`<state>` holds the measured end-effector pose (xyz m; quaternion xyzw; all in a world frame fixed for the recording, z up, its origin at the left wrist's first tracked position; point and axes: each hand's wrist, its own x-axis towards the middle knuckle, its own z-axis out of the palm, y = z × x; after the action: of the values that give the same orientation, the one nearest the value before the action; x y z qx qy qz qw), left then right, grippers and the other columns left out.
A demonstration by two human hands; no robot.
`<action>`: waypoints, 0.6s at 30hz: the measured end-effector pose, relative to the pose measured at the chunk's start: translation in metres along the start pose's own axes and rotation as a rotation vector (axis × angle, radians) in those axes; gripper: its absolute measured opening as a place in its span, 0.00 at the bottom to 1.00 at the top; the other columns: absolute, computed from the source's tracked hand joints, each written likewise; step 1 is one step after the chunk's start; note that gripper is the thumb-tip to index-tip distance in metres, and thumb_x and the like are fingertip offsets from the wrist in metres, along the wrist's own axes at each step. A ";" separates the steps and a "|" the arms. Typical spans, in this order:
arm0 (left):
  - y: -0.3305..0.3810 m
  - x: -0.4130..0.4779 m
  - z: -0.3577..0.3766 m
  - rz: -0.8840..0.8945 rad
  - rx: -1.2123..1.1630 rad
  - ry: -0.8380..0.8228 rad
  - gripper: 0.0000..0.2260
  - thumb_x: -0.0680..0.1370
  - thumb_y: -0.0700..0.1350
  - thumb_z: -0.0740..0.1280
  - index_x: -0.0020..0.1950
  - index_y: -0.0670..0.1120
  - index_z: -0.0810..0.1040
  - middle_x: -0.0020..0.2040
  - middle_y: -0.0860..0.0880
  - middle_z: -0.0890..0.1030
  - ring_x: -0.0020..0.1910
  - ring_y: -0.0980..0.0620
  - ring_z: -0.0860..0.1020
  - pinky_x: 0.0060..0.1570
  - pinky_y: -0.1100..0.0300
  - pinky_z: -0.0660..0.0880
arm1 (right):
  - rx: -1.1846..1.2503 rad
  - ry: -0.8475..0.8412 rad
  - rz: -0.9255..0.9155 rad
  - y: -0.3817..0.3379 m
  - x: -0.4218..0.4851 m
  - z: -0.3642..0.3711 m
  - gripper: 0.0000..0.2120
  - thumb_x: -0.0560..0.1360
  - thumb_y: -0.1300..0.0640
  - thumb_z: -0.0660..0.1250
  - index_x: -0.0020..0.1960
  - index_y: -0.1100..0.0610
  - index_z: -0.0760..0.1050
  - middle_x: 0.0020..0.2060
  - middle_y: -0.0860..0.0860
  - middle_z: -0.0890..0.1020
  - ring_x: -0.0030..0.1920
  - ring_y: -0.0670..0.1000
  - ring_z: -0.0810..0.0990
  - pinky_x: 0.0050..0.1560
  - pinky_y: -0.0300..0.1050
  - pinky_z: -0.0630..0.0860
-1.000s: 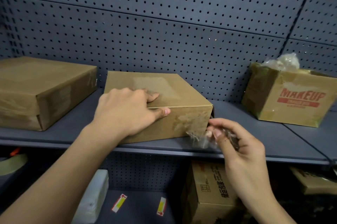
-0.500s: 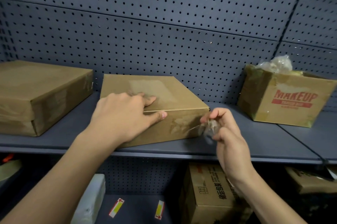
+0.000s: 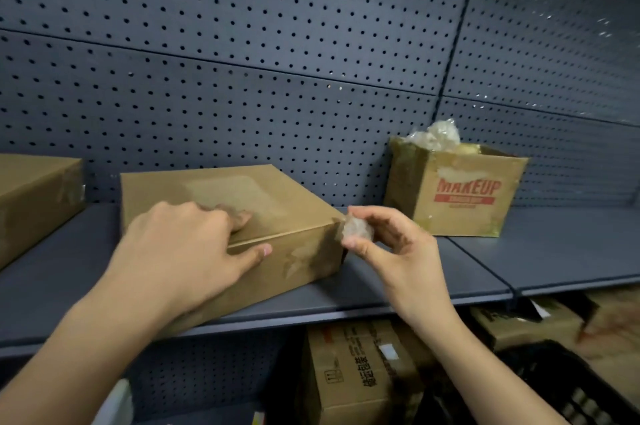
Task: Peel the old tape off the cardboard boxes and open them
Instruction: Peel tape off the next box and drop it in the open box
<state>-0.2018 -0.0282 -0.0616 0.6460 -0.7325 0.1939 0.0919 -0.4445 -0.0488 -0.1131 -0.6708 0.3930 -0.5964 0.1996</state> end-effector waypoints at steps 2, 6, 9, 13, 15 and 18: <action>0.003 0.003 0.002 0.001 0.004 0.020 0.34 0.72 0.76 0.44 0.74 0.66 0.64 0.62 0.55 0.81 0.57 0.44 0.80 0.52 0.55 0.77 | 0.031 0.055 0.010 -0.002 0.009 -0.008 0.14 0.66 0.56 0.77 0.51 0.56 0.81 0.45 0.50 0.85 0.49 0.51 0.83 0.53 0.49 0.80; 0.010 0.005 0.007 -0.004 -0.007 0.047 0.33 0.73 0.75 0.45 0.74 0.65 0.65 0.64 0.56 0.80 0.57 0.45 0.80 0.52 0.55 0.77 | 0.037 0.143 0.036 0.002 0.037 -0.025 0.16 0.69 0.51 0.75 0.53 0.59 0.80 0.43 0.51 0.86 0.47 0.51 0.84 0.52 0.47 0.81; 0.011 0.002 0.008 0.016 -0.031 0.079 0.31 0.75 0.74 0.46 0.75 0.65 0.63 0.69 0.58 0.75 0.59 0.46 0.79 0.52 0.56 0.77 | 0.134 0.187 0.096 0.007 0.061 -0.038 0.05 0.78 0.62 0.68 0.54 0.62 0.78 0.38 0.43 0.85 0.45 0.44 0.84 0.51 0.41 0.82; 0.009 0.001 0.013 0.035 -0.077 0.143 0.33 0.74 0.75 0.44 0.76 0.65 0.61 0.74 0.62 0.68 0.60 0.49 0.80 0.54 0.55 0.78 | -0.014 0.271 0.059 0.008 0.097 -0.059 0.15 0.78 0.64 0.68 0.63 0.56 0.73 0.47 0.45 0.82 0.53 0.50 0.83 0.49 0.45 0.83; 0.009 0.001 0.014 0.037 -0.091 0.154 0.33 0.74 0.75 0.43 0.76 0.65 0.61 0.74 0.63 0.68 0.60 0.50 0.80 0.54 0.56 0.79 | -0.208 0.345 0.030 0.009 0.113 -0.070 0.24 0.76 0.56 0.73 0.68 0.49 0.68 0.49 0.44 0.82 0.51 0.47 0.83 0.42 0.45 0.81; 0.011 0.001 0.013 0.043 -0.099 0.157 0.33 0.74 0.74 0.44 0.76 0.64 0.60 0.72 0.62 0.70 0.60 0.51 0.79 0.54 0.56 0.77 | -0.440 0.404 0.024 0.012 0.142 -0.085 0.16 0.74 0.49 0.73 0.59 0.52 0.77 0.46 0.45 0.83 0.51 0.47 0.82 0.47 0.41 0.79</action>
<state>-0.2116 -0.0338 -0.0749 0.6077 -0.7454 0.2093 0.1768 -0.5319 -0.1476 -0.0129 -0.5610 0.5525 -0.6159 -0.0255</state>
